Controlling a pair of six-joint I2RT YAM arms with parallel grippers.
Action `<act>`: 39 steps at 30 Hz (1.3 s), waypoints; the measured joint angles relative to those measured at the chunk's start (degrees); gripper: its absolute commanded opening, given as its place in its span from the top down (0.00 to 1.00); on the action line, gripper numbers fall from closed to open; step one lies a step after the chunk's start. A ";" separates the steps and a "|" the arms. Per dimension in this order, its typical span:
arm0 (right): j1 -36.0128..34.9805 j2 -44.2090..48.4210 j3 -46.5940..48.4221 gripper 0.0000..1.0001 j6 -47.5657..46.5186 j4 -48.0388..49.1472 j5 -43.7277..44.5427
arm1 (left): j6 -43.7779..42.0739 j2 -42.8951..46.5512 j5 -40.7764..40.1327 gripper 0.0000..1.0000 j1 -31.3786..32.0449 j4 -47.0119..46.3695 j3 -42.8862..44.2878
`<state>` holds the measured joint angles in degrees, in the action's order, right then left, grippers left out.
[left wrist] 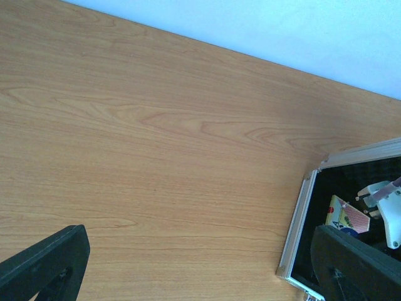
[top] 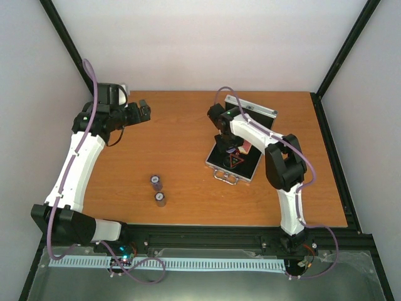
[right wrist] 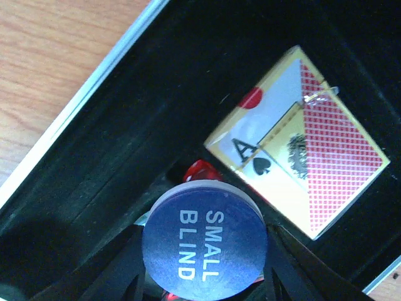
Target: Pack up texas hold em set
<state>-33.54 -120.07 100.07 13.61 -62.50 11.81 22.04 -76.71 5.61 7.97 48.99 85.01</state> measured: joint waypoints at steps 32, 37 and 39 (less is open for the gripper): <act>8.17 -2.14 -2.38 0.22 -6.08 6.86 2.10 | -0.28 -2.36 -0.94 0.00 0.00 0.04 -0.02; 8.17 -2.14 -2.54 0.18 -6.19 7.08 1.33 | -0.46 -2.36 -0.92 0.00 0.00 0.07 -0.02; 8.17 -2.08 -2.54 0.17 -6.54 7.04 0.74 | -0.46 -2.36 -0.92 0.00 0.00 0.07 -0.02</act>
<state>-25.36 -122.15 97.54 7.07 -55.46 12.56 21.58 -79.07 4.69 7.97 49.06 84.99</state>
